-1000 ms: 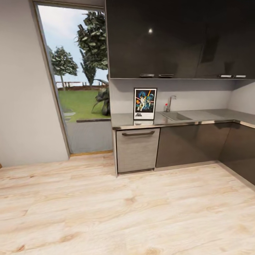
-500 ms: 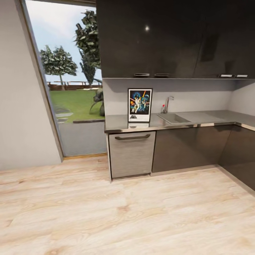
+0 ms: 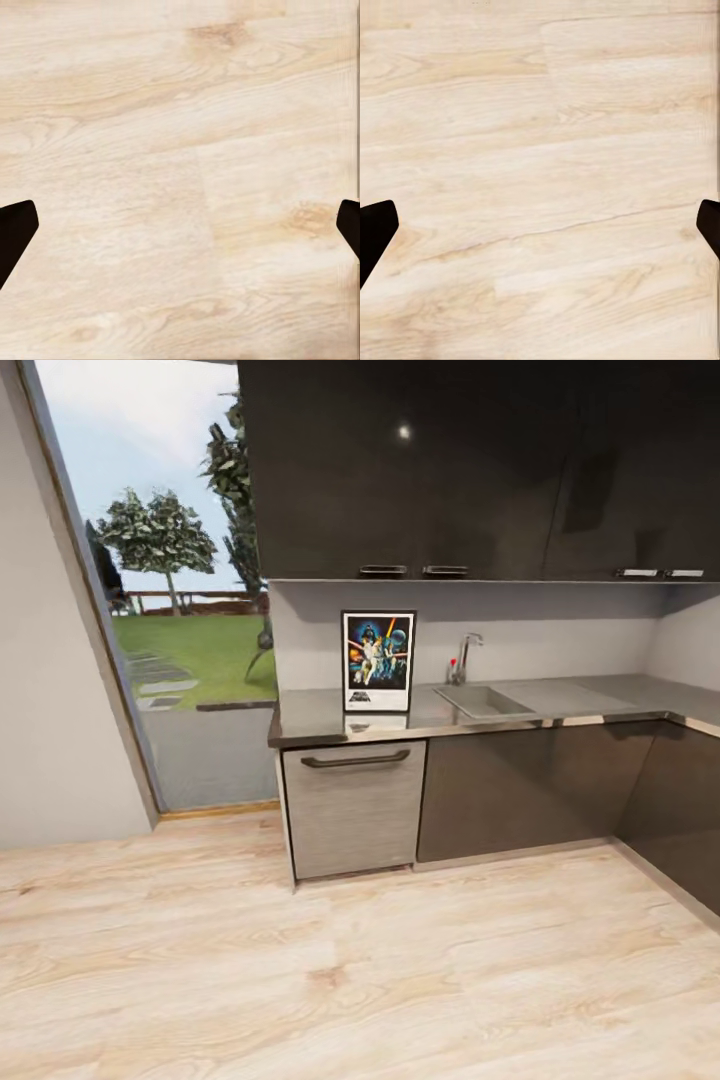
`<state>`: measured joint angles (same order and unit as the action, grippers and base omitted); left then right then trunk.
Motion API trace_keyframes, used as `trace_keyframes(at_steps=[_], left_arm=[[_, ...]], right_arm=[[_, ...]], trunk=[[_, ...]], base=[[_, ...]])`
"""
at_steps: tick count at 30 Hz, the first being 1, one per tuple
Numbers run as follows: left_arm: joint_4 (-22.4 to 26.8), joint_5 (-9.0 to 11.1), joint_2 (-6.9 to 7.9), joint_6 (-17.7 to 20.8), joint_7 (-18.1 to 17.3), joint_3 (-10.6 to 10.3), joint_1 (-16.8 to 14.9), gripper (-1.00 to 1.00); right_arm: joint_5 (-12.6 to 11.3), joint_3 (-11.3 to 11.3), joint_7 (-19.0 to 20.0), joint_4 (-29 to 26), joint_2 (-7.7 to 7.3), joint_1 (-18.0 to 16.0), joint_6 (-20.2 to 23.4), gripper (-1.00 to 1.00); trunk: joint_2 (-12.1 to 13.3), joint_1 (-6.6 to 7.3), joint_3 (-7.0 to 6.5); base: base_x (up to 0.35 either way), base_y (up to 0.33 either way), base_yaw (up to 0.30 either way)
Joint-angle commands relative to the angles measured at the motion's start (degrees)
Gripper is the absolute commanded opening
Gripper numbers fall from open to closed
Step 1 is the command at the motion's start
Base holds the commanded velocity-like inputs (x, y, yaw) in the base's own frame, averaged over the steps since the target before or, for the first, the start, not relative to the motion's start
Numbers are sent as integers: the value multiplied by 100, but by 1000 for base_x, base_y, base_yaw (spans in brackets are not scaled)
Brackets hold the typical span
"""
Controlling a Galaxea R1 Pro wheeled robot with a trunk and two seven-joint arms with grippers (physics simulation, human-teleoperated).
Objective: Pick up the poster from the kitchen countertop and hang it on one of the wall nails in the kitchen.
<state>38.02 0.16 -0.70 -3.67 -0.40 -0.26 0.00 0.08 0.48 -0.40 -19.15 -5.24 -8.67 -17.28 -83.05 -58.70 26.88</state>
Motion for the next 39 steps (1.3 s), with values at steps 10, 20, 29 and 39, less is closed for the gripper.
trace_keyframes(at_steps=[10,20,29,39], left_arm=[[4,2,0,-8,-3,0,0,100],[4,2,0,-4,-4,0,0,100],[4,2,0,-3,-2,0,0,100],[4,2,0,-2,-4,0,0,100]], right_arm=[[1,5,-4,7,2,-3,-14,100],[1,5,-4,8,3,-3,-14,100],[1,5,-4,8,1,-3,-14,100],[1,13,-4,8,4,-3,-19,100]], trunk=[[-3,-3,5],[-3,-3,5],[-3,-3,5],[-3,-3,5]], base=[[282,-201,0],[309,-135,0],[320,-99,0],[322,-88,0]])
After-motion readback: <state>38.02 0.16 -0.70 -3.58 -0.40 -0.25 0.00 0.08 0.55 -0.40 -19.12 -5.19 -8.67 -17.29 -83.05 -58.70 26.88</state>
